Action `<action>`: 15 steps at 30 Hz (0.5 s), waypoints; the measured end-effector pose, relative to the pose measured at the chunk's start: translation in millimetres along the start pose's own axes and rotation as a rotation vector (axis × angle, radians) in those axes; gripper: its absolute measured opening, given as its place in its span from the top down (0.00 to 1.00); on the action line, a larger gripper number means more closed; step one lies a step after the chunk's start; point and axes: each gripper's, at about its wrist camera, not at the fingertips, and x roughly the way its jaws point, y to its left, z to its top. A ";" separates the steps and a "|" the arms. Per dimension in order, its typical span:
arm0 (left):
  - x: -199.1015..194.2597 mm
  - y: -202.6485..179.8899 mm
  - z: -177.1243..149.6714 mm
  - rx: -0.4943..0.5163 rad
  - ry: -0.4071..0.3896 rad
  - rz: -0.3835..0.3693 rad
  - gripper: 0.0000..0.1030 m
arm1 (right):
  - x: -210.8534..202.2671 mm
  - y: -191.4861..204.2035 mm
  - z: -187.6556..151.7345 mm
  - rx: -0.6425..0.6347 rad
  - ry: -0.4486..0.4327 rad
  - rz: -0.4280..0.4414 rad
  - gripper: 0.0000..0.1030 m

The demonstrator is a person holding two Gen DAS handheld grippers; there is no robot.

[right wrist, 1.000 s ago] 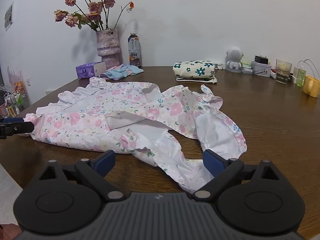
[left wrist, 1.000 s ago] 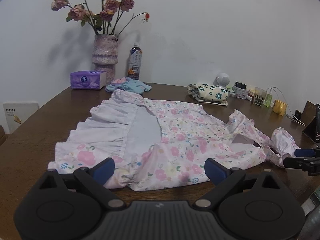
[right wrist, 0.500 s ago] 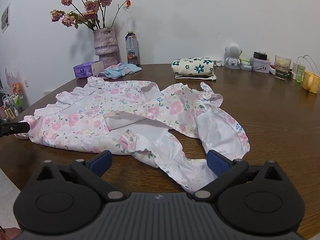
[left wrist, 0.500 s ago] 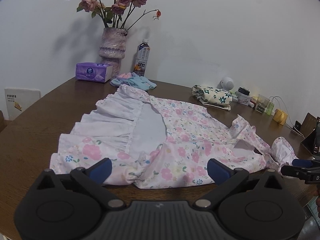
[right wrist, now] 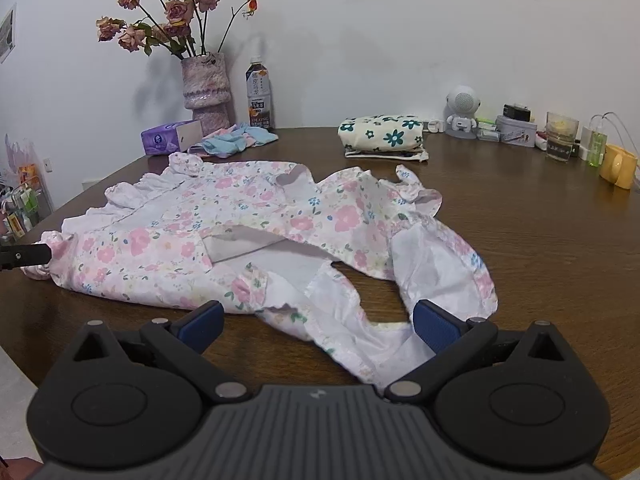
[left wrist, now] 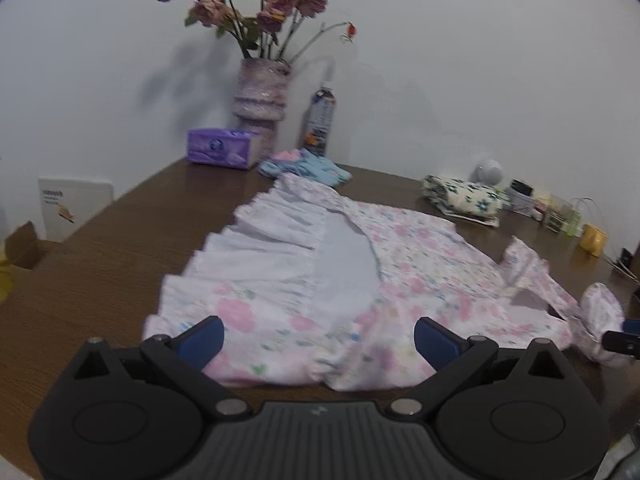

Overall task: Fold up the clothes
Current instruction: 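Grasp the dress hem with the left gripper while the right gripper grasps a sleeve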

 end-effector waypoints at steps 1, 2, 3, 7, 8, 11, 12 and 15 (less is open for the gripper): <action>0.2 1.6 2.4 0.006 -0.005 0.008 0.01 | -0.4 -0.9 1.7 -0.003 -0.006 -0.007 0.01; 0.4 3.3 4.8 0.012 -0.010 0.016 0.02 | -0.6 -2.0 3.5 -0.007 -0.011 -0.014 0.01; 0.8 4.9 7.2 0.019 -0.014 0.025 0.03 | -0.6 -3.3 5.6 -0.013 -0.016 -0.021 0.01; 8.5 12.1 13.3 0.032 -0.002 0.060 0.03 | 0.8 -14.4 18.0 -0.019 -0.041 -0.078 0.05; 11.2 13.6 14.4 0.037 0.003 0.062 0.03 | 2.9 -18.1 21.3 -0.022 -0.041 -0.097 0.06; 18.6 15.2 16.7 0.063 0.025 0.048 0.03 | 15.6 -29.3 26.7 -0.042 -0.010 -0.167 0.10; 20.1 15.0 17.2 0.073 0.030 0.041 0.03 | 21.9 -33.0 27.4 -0.046 0.014 -0.179 0.14; 23.5 14.0 15.9 0.100 0.046 0.032 0.03 | 34.4 -41.5 24.3 -0.036 0.070 -0.189 0.16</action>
